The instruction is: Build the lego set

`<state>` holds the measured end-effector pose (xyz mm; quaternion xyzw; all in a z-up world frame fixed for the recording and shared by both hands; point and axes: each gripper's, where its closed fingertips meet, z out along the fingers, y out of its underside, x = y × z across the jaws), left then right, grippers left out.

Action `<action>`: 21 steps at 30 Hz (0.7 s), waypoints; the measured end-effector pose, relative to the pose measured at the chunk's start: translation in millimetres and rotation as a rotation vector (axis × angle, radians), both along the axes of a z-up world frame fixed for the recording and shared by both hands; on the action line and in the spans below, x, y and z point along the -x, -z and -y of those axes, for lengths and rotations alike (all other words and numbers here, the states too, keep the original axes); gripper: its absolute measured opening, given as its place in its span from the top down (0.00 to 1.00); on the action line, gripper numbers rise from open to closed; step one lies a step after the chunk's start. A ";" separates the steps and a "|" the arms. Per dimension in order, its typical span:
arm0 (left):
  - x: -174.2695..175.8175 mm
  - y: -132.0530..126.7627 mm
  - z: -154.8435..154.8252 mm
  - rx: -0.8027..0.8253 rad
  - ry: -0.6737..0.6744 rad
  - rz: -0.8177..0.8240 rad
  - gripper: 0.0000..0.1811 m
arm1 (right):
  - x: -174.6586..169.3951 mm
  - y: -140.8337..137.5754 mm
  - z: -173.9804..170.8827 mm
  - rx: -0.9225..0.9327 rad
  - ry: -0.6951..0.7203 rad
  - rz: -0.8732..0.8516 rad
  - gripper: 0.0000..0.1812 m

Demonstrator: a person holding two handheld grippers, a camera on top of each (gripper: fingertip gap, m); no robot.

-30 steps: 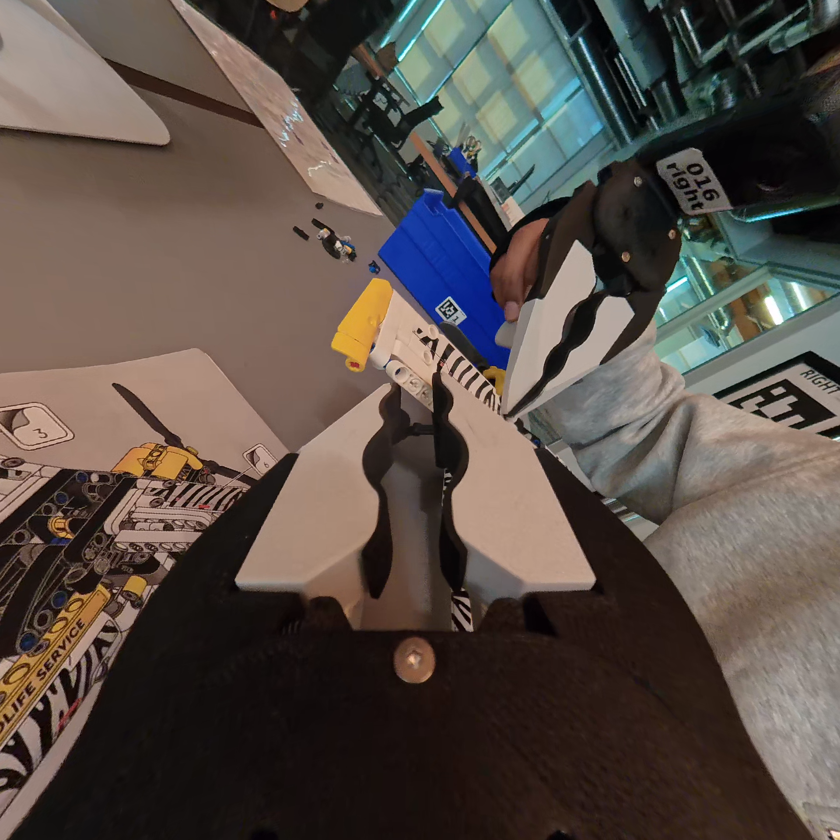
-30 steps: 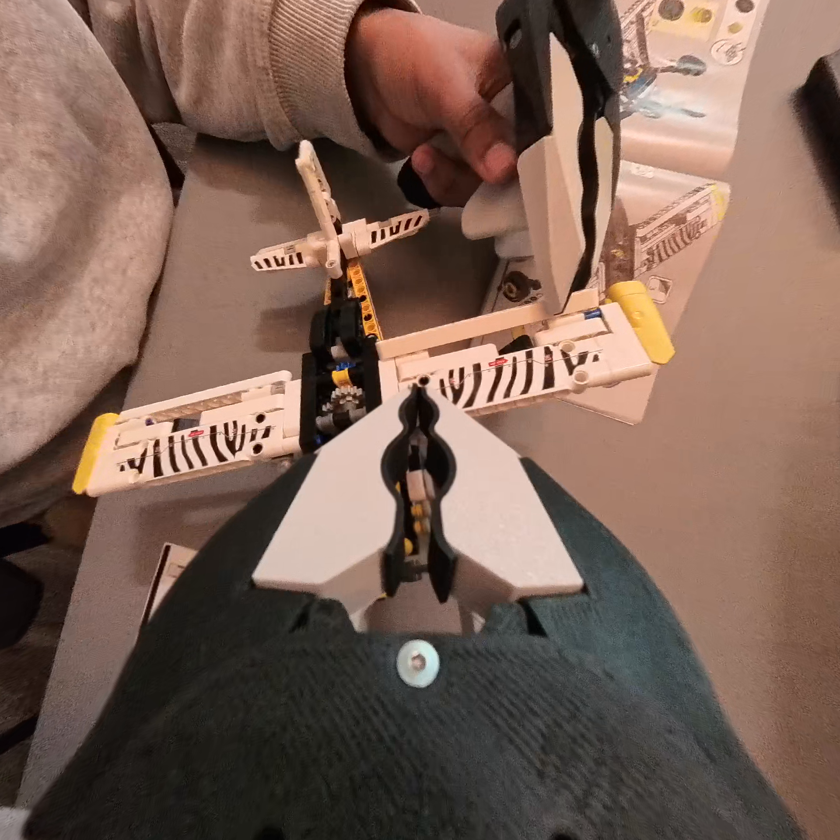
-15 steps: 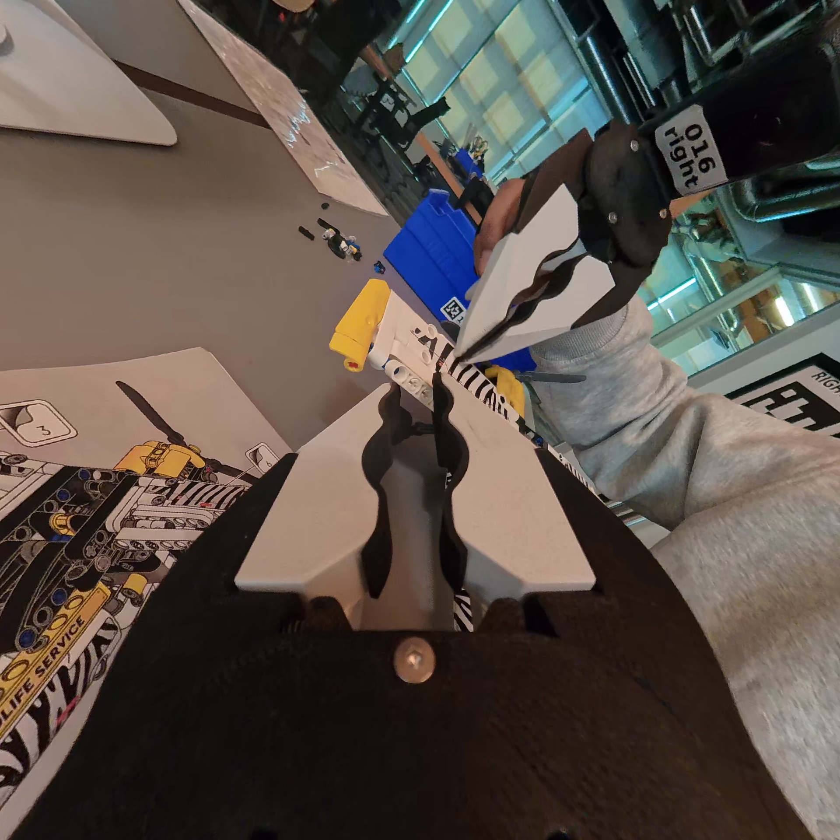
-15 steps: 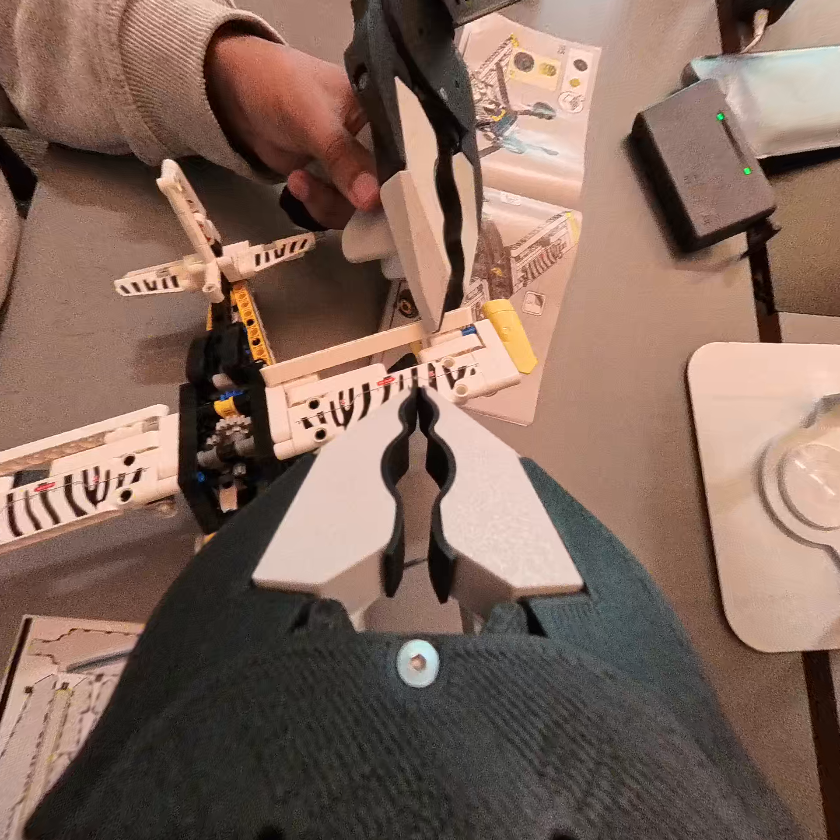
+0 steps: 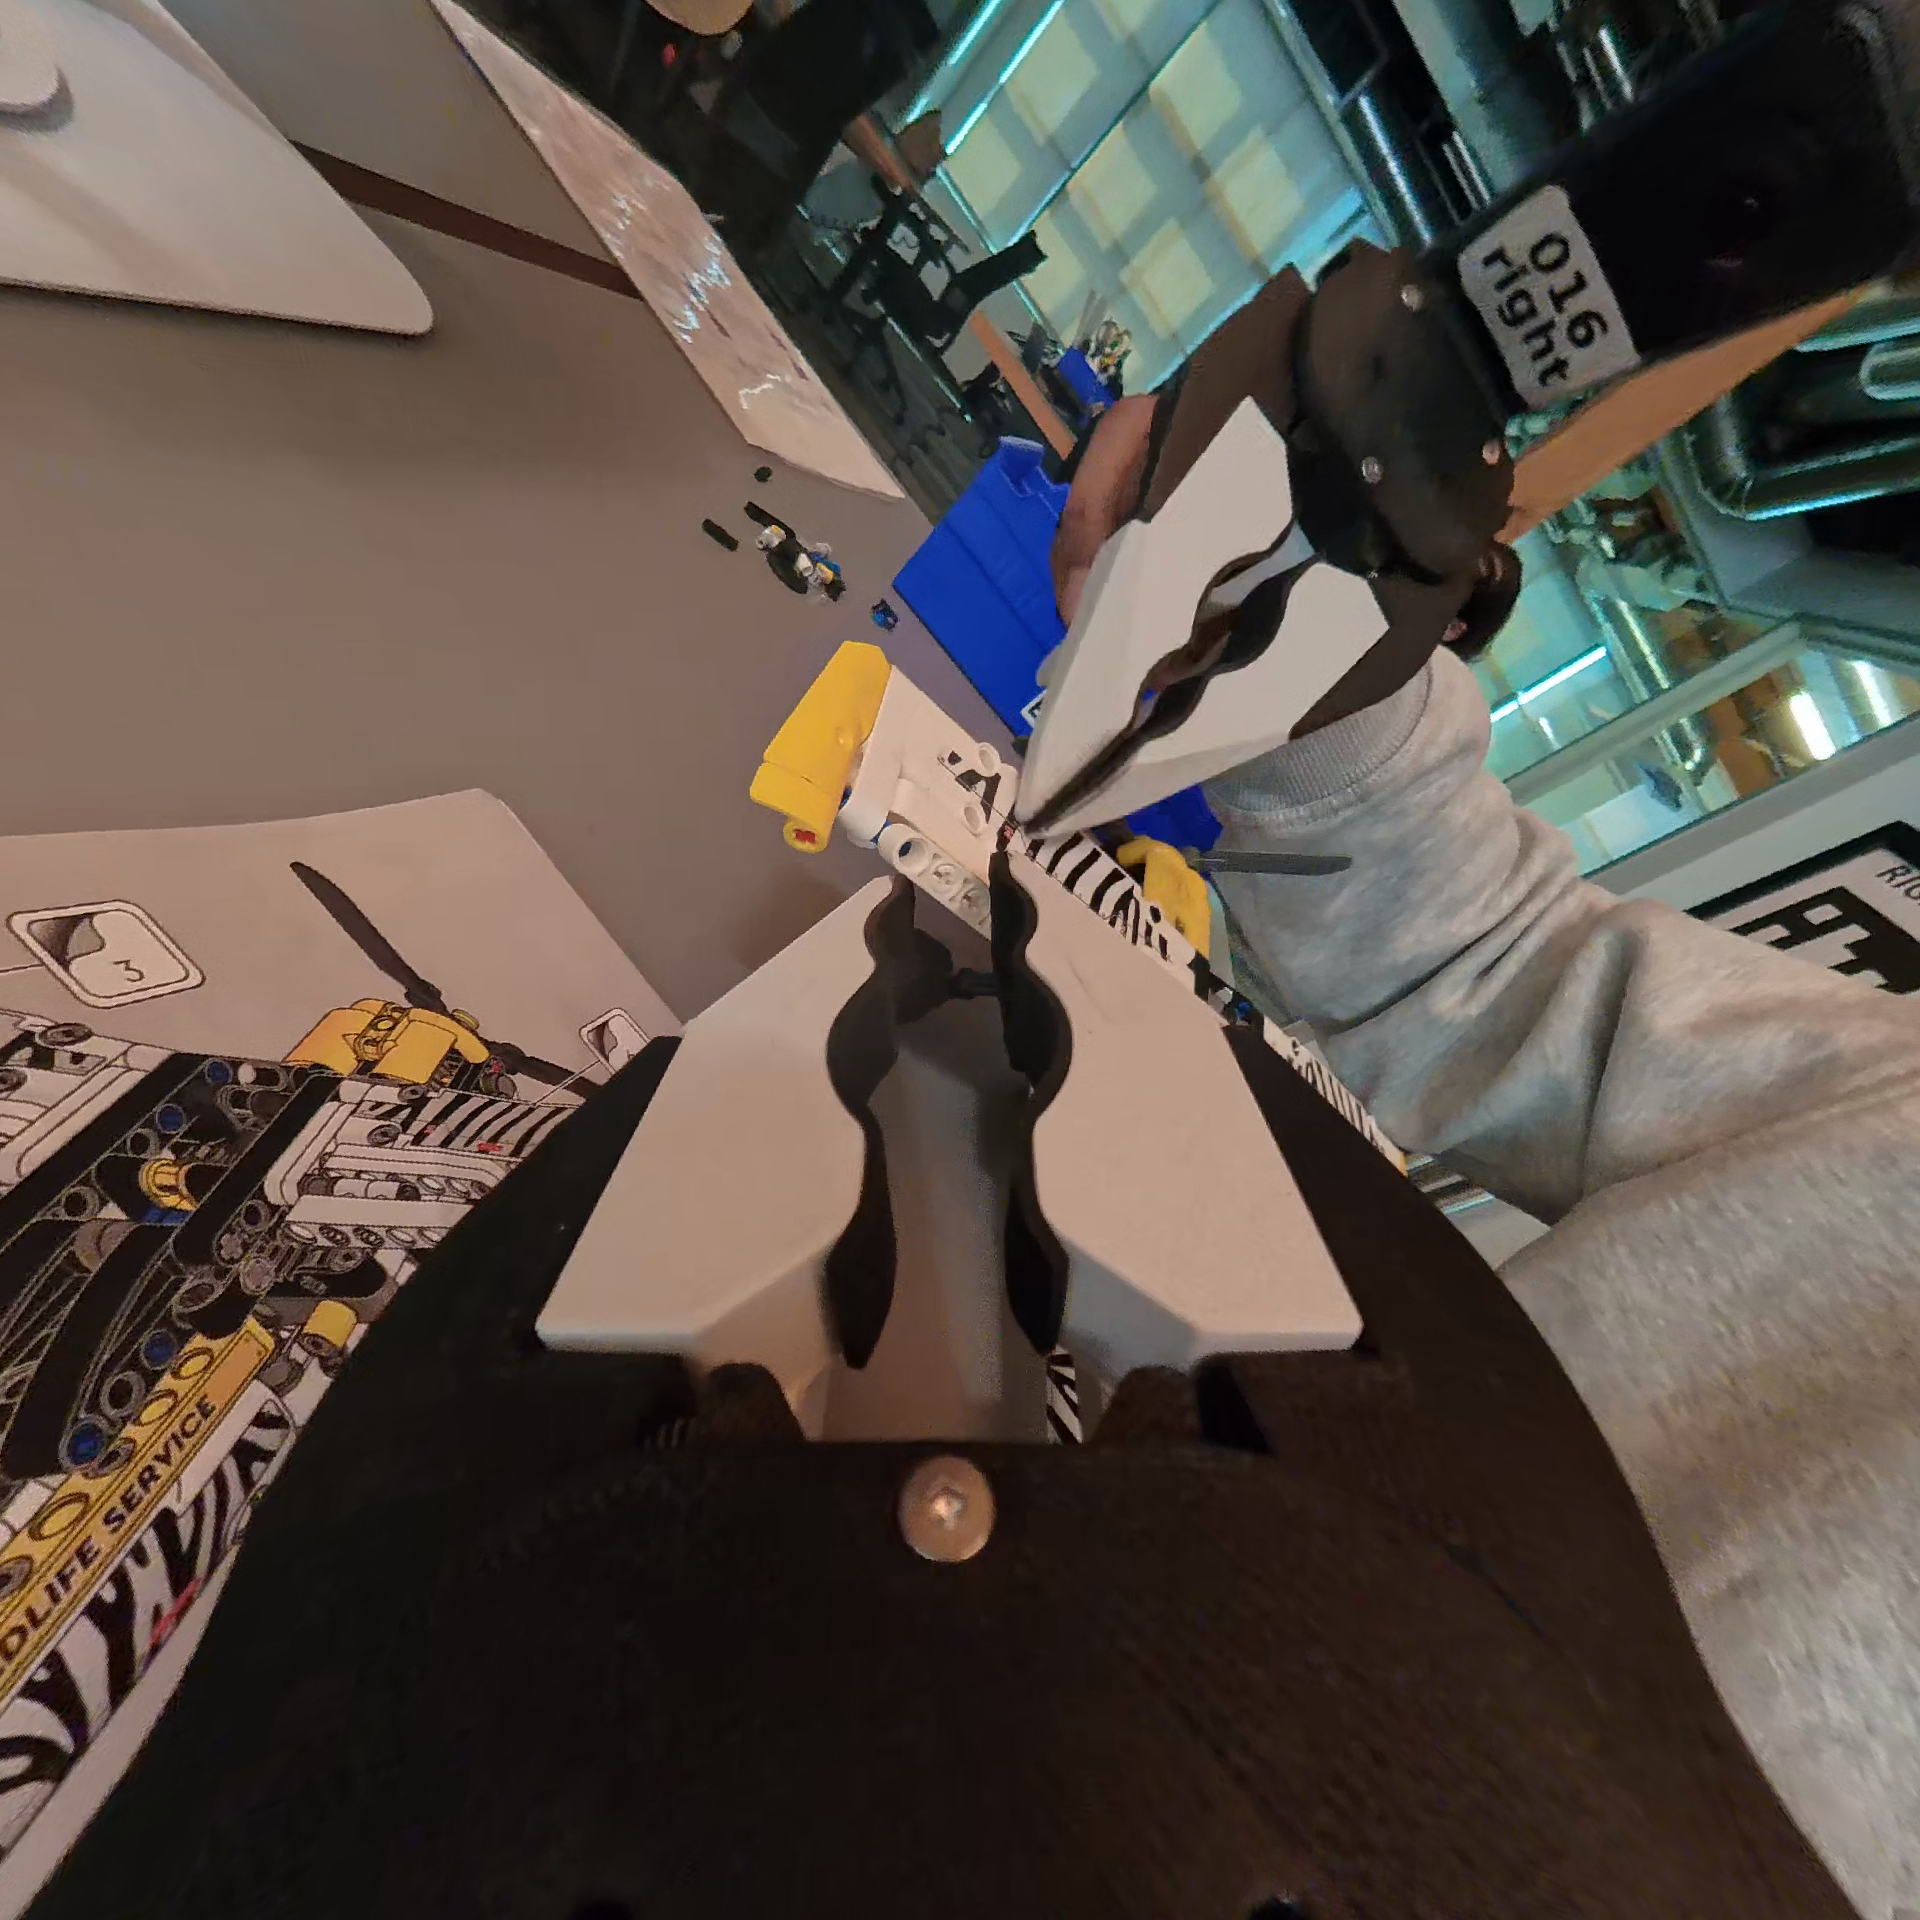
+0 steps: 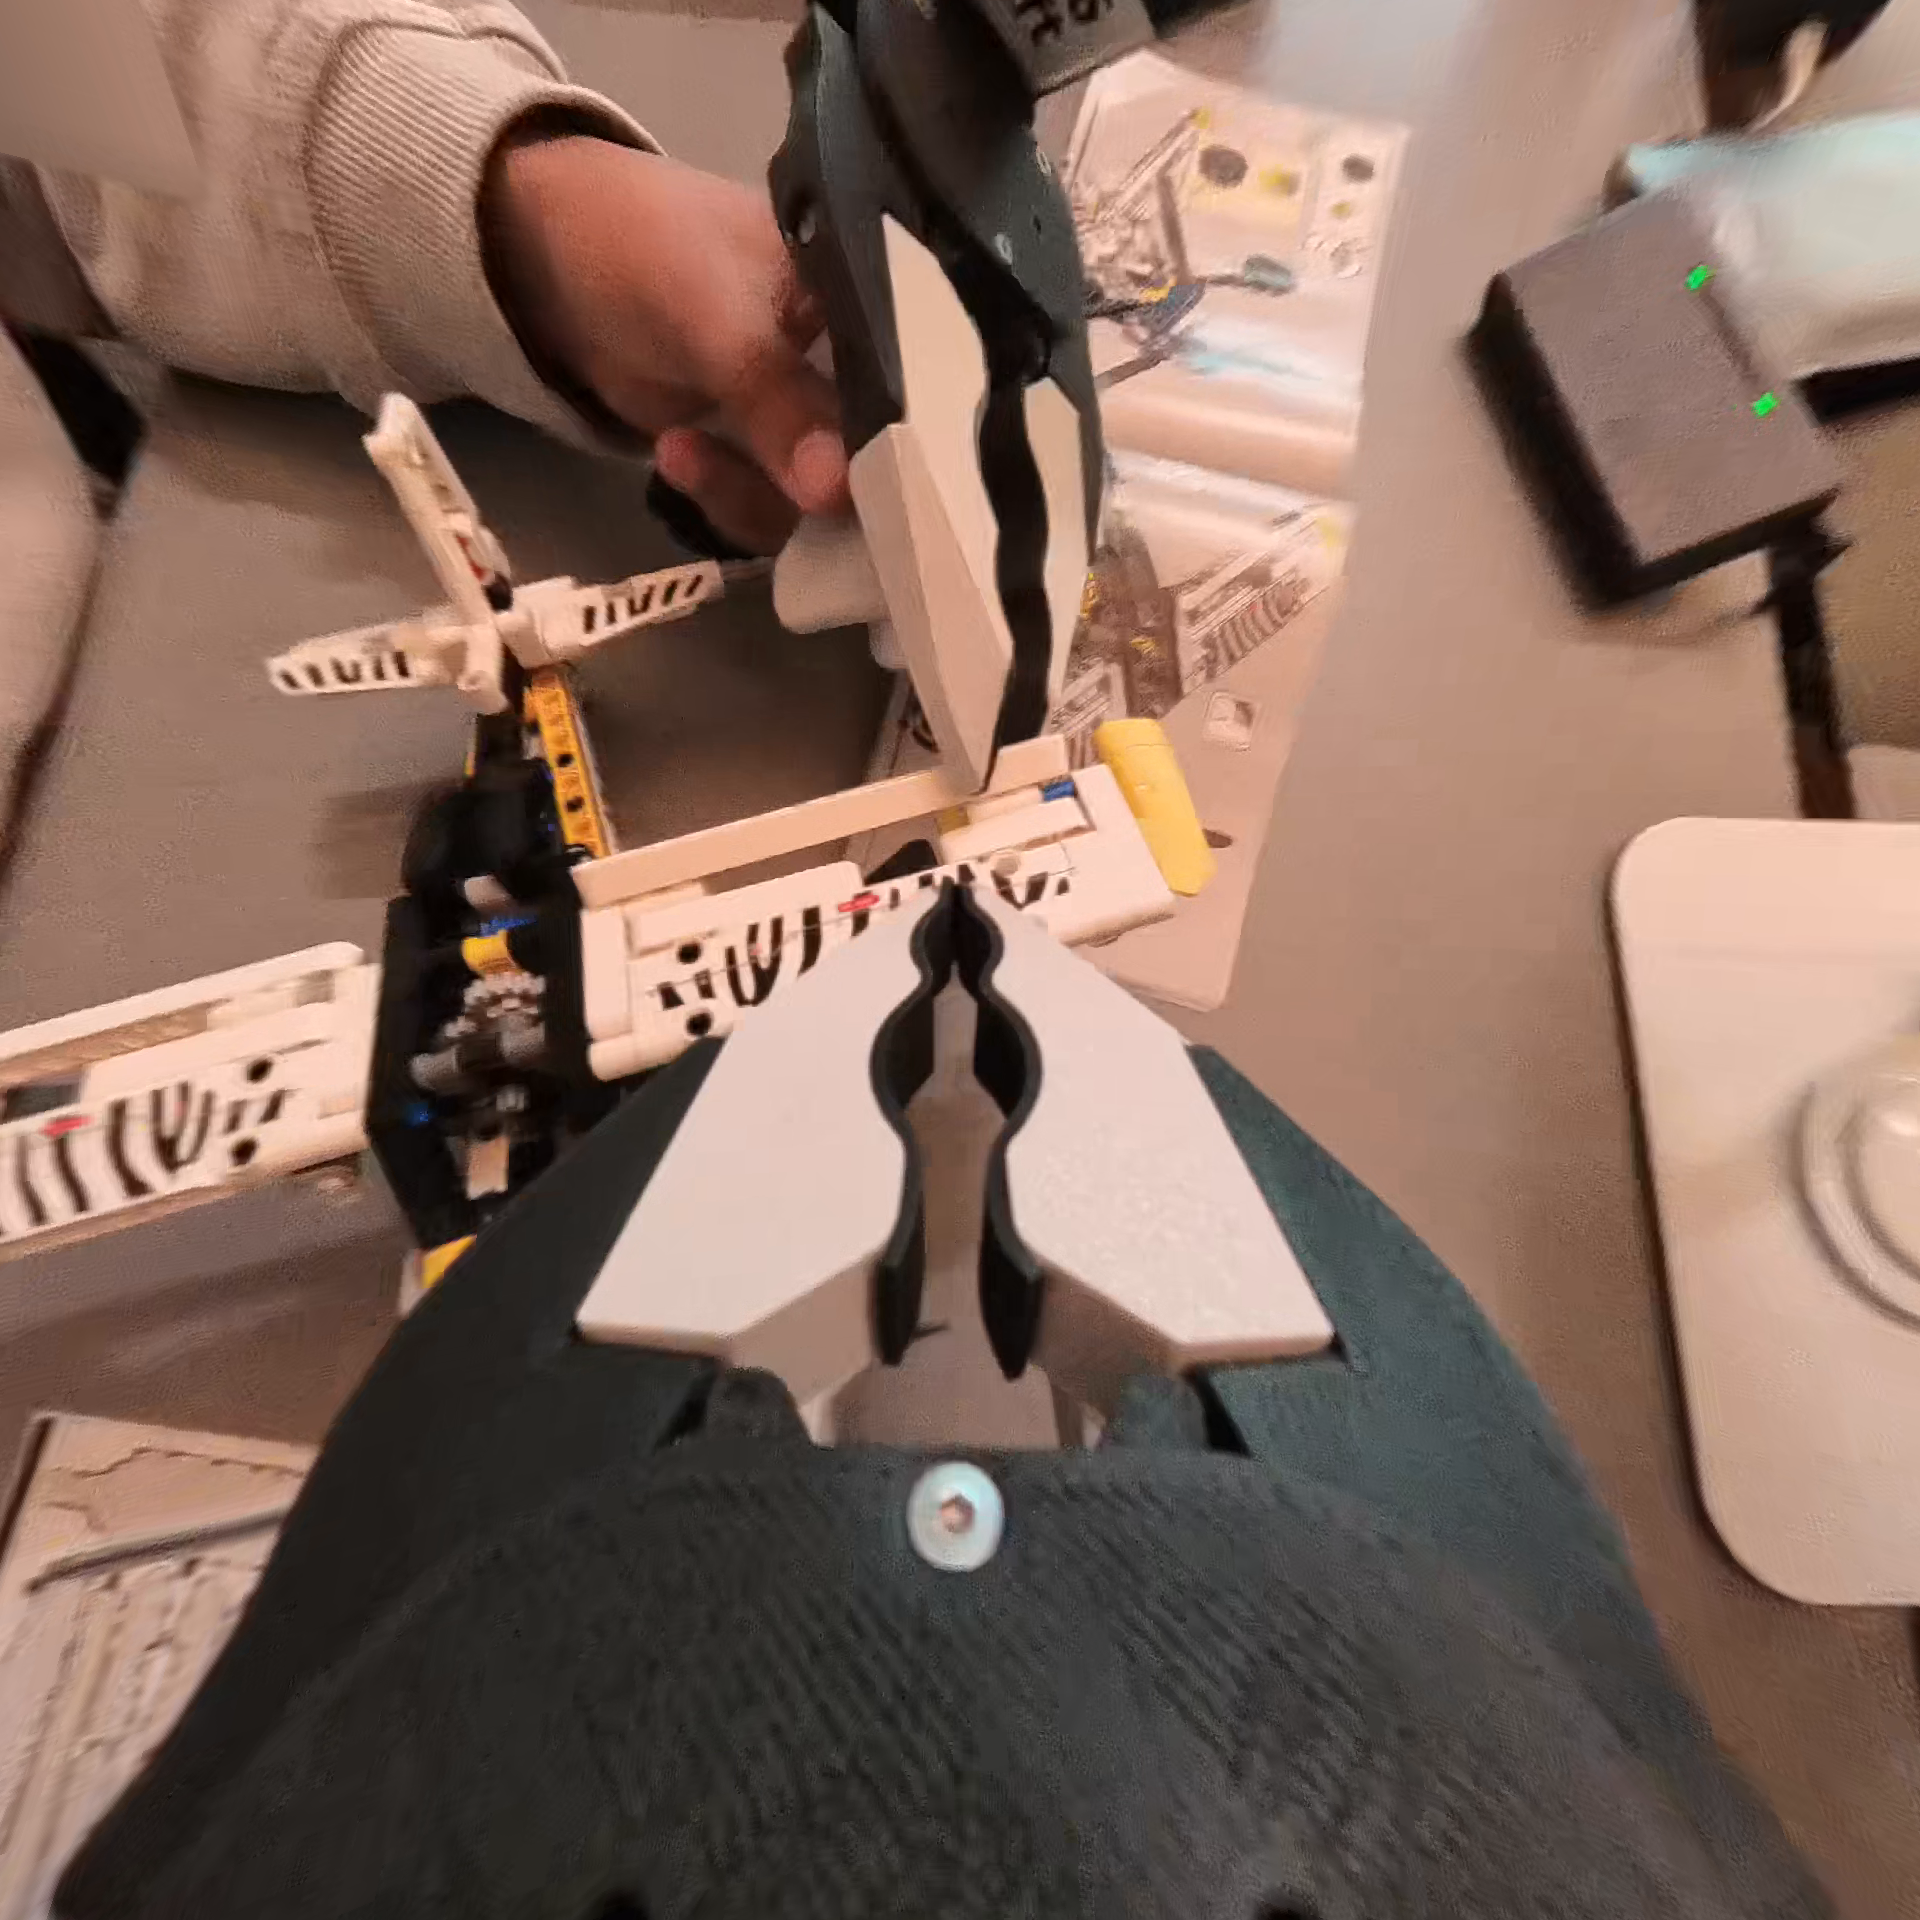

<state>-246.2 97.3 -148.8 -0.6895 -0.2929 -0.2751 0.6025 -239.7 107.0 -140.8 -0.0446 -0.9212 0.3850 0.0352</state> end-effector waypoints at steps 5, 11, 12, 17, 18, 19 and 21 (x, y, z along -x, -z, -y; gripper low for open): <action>-0.9 -1.7 -0.6 -0.015 0.003 0.014 0.93 | -20.4 2.4 5.4 -0.010 -0.083 0.136 1.00; -1.0 -1.8 -0.7 -0.017 0.002 0.016 0.93 | -28.2 3.7 7.0 -0.027 -0.122 0.155 1.00; -0.6 -1.2 -0.7 -0.014 -0.001 0.014 0.93 | -18.2 3.9 7.7 -0.026 -0.084 0.095 1.00; -1.5 -1.9 -0.8 -0.015 0.003 0.010 0.93 | -23.5 1.9 5.6 -0.010 -0.100 0.122 1.00; -1.4 -2.6 -0.8 -0.018 0.001 0.012 0.93 | -29.8 1.8 4.5 -0.013 -0.115 0.174 1.00; -1.5 -2.2 -0.9 -0.014 0.002 0.009 0.93 | -27.7 2.0 4.5 -0.010 -0.104 0.161 1.00; -0.7 -1.3 -0.6 -0.009 -0.003 0.007 0.93 | -8.2 1.6 4.4 0.000 -0.028 0.024 1.00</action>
